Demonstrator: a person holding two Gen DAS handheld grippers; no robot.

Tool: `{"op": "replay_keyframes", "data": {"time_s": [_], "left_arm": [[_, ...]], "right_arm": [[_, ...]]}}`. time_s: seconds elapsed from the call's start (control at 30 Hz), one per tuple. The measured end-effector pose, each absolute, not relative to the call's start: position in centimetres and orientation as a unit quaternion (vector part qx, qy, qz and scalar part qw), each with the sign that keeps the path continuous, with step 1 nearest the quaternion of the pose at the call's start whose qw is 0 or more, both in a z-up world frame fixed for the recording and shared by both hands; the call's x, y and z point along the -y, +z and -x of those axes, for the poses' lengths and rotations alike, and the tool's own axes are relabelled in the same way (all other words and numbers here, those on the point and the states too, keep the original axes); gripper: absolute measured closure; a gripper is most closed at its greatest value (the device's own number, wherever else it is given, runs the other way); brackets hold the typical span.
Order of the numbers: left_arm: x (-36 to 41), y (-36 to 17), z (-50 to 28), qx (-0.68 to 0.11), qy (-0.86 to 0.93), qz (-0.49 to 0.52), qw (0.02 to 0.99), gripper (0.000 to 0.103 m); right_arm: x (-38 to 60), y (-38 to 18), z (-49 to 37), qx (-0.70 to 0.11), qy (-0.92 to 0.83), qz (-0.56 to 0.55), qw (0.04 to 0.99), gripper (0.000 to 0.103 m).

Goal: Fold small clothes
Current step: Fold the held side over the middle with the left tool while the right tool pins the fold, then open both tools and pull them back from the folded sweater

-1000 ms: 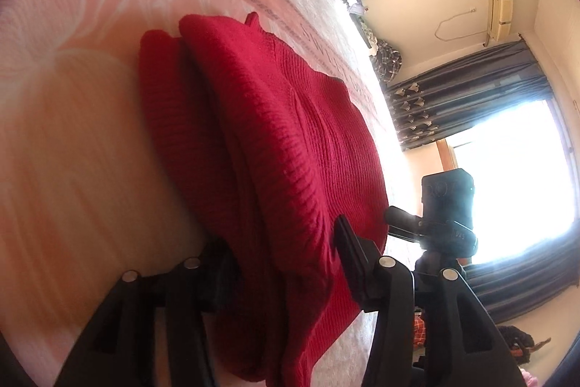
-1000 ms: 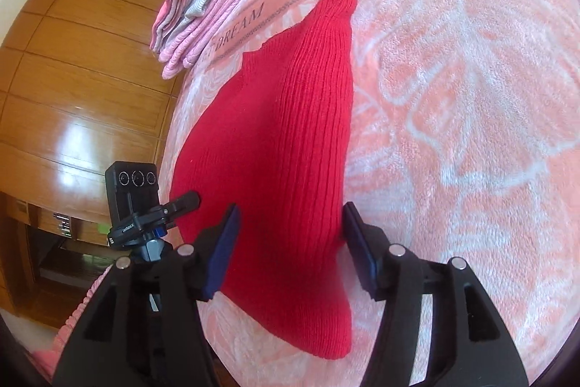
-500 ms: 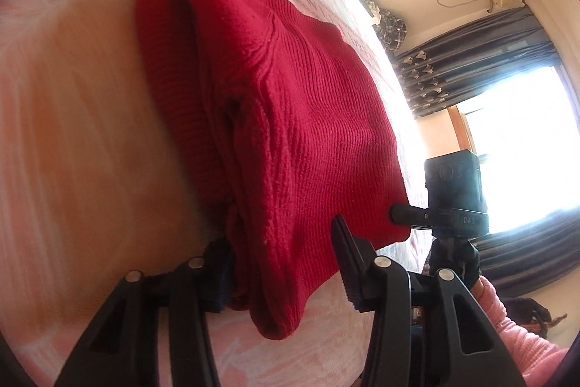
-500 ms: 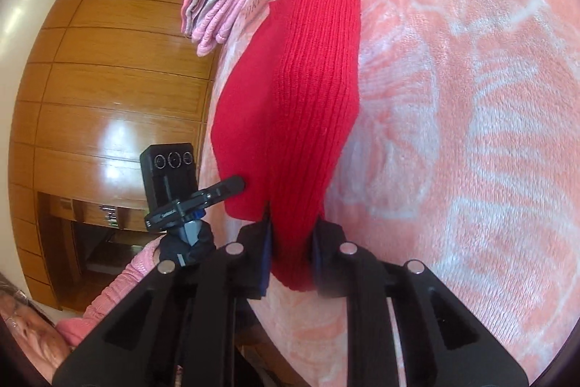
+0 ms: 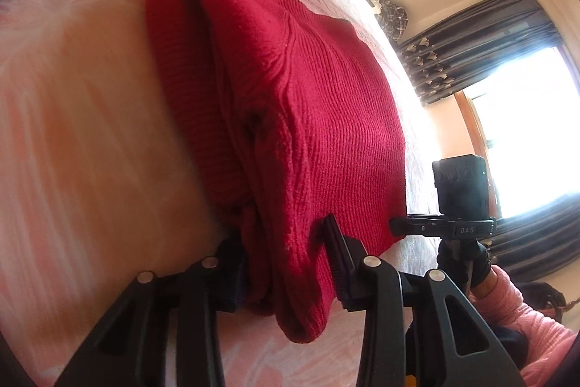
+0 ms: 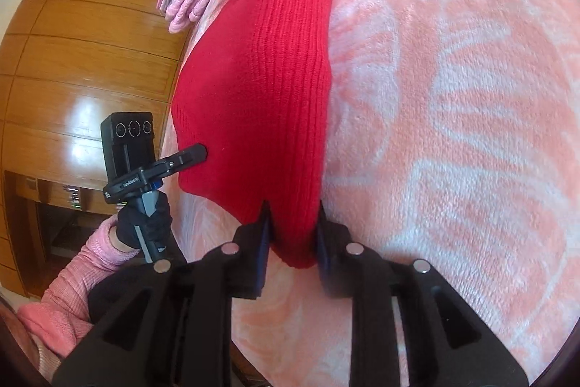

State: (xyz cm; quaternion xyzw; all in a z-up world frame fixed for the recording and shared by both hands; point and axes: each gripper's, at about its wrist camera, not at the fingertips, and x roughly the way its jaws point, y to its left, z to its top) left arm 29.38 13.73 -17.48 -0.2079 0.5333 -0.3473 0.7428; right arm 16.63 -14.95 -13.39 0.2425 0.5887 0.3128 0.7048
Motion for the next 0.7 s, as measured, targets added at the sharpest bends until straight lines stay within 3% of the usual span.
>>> {"op": "replay_keyframes", "data": {"time_s": [0.17,0.27,0.3,0.47,0.6,0.7], "left_arm": [[-14.6,-13.1,-28.0,-0.513,-0.32,0.185,0.775,0.054],[-15.1,-9.8,-26.4,-0.489,-0.289,0.176,0.804,0.041],[-15.0,-8.7,-25.8,-0.483,-0.275,0.17,0.814,0.037],[-14.9,-3.2,-21.8,-0.453,-0.256,0.164,0.838,0.035],[-13.9,1.5,-17.6,-0.396,-0.233,0.126,0.879,0.03],[-13.1,4.2,-14.7,-0.352,-0.202,0.103,0.908,0.016]], "right_arm": [[14.6,-7.4,-15.3,-0.54,0.28,-0.148,0.78,0.06],[14.7,-3.6,-14.2,-0.495,0.25,-0.127,0.823,0.032],[14.7,-2.6,-13.7,-0.482,0.237,-0.123,0.835,0.028],[14.5,1.9,-11.0,-0.435,0.201,-0.109,0.871,0.023],[12.7,7.3,-7.8,-0.356,0.193,-0.076,0.911,0.012],[11.5,10.9,-4.1,-0.283,0.177,-0.027,0.942,0.003]]}}
